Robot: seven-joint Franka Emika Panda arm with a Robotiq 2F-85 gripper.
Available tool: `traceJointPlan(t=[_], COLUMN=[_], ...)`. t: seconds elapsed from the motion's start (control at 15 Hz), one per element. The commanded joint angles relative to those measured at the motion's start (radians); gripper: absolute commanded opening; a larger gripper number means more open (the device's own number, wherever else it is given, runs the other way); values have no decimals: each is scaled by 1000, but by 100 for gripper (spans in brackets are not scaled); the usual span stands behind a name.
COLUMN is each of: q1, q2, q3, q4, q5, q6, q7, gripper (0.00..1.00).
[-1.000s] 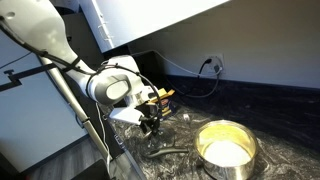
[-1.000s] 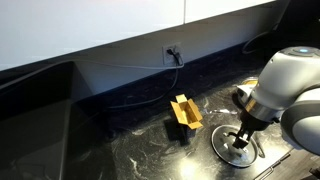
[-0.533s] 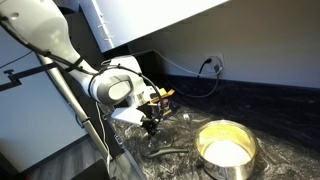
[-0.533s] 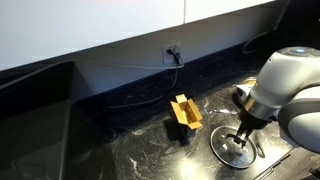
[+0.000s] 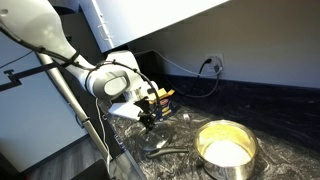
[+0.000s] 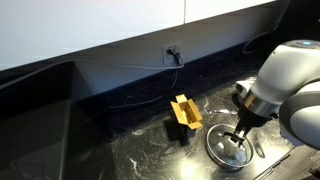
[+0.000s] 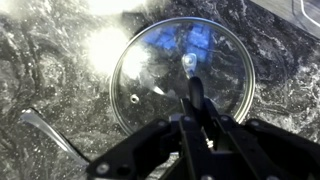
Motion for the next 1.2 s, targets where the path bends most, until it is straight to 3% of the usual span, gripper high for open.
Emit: traceJointPlan(t=[0.0,0.27,0.67,1.13], q1=[-12,-14,-74,-121], q2=[-151,-264,-368,-420], q3=[-6,-76,-144,-228], q4=[-17,-16,-23,-25], q5=[17,-99,-273,-245], q6=[-105,-181,-165,-167], q7=[-21,52,173,170], gripper=[4,4,4,4])
